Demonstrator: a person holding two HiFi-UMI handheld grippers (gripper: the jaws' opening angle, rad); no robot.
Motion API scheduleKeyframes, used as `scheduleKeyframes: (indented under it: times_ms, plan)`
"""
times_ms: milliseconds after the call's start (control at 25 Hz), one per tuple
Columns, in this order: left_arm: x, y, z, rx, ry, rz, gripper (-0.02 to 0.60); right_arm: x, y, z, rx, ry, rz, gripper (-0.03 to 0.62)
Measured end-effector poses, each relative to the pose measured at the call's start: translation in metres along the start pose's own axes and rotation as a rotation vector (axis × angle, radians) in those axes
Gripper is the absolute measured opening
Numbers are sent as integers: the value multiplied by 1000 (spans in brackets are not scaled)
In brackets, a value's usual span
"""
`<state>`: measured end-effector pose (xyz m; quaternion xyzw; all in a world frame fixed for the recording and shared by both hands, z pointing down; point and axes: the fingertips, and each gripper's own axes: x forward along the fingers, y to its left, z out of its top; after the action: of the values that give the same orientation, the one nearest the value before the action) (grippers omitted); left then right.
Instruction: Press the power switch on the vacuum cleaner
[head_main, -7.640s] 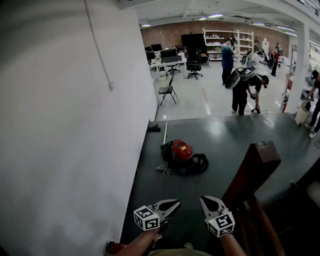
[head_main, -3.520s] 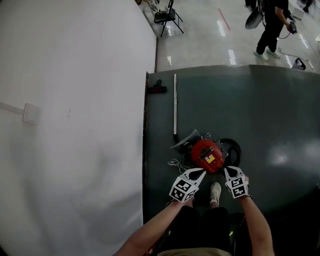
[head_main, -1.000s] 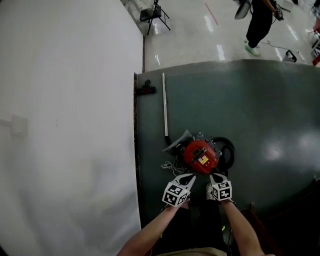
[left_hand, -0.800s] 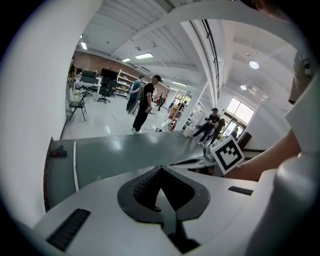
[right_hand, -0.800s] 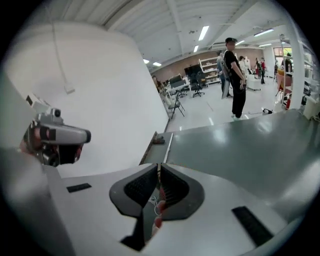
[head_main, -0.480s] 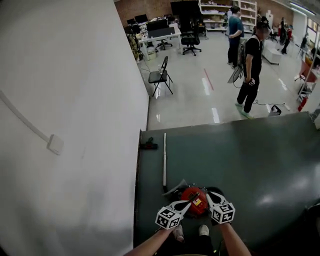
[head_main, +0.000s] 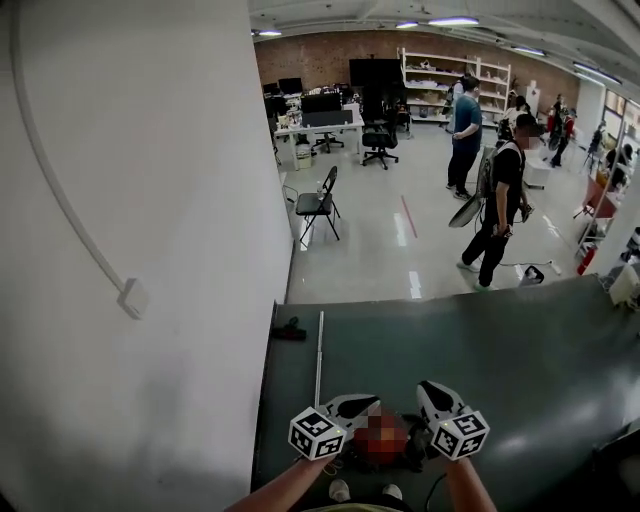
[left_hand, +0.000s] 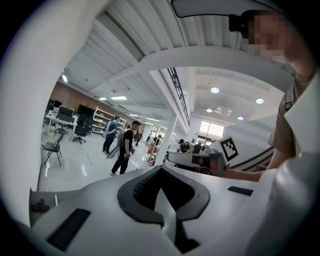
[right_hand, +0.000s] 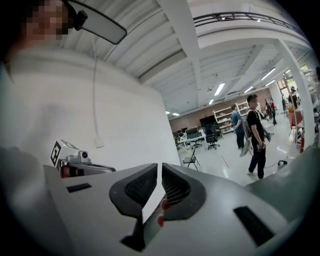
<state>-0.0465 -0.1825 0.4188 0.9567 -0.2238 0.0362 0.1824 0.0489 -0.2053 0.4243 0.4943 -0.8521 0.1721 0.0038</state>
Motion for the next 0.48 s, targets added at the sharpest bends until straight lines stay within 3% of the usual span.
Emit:
scheduleKeyframes:
  times_ms: [280,480]
  plan:
    - [-31,-2,51,193,-39,13,6,-26,19,56,-218,-62,-63,14]
    - [-57,22,59,223,-52,57,6,-51,-11,68,-256,-93,-162,14]
